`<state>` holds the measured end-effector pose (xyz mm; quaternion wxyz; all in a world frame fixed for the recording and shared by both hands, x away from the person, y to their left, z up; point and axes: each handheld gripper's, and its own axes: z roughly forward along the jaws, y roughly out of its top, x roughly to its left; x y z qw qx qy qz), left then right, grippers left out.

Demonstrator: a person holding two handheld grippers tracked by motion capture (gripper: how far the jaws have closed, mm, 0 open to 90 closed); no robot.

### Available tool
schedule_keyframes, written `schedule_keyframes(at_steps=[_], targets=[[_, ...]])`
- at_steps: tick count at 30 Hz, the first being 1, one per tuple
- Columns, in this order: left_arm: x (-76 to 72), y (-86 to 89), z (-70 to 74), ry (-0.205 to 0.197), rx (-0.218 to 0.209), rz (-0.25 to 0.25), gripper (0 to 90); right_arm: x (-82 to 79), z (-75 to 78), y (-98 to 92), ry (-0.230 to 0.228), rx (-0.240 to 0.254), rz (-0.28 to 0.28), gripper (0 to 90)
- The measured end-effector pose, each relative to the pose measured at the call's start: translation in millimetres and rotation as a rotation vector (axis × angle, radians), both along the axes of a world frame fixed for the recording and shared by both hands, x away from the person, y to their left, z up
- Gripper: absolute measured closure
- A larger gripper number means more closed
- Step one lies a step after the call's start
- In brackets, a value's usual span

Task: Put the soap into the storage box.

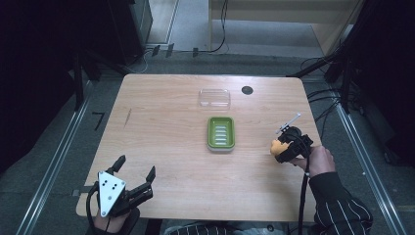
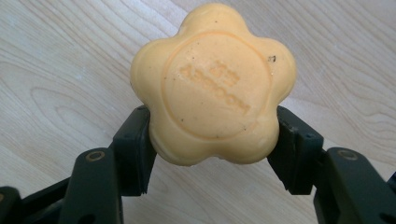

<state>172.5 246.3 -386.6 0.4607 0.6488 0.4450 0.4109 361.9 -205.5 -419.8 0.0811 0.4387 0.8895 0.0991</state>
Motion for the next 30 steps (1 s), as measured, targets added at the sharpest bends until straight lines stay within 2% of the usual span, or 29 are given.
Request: schedule_keyframes(at_steps=[30], targets=[[0.1,0.4,0.1,-0.001,-0.005,-0.001,13.6,22.8,16.9,23.8,-0.054,0.022,0.041,40.1]])
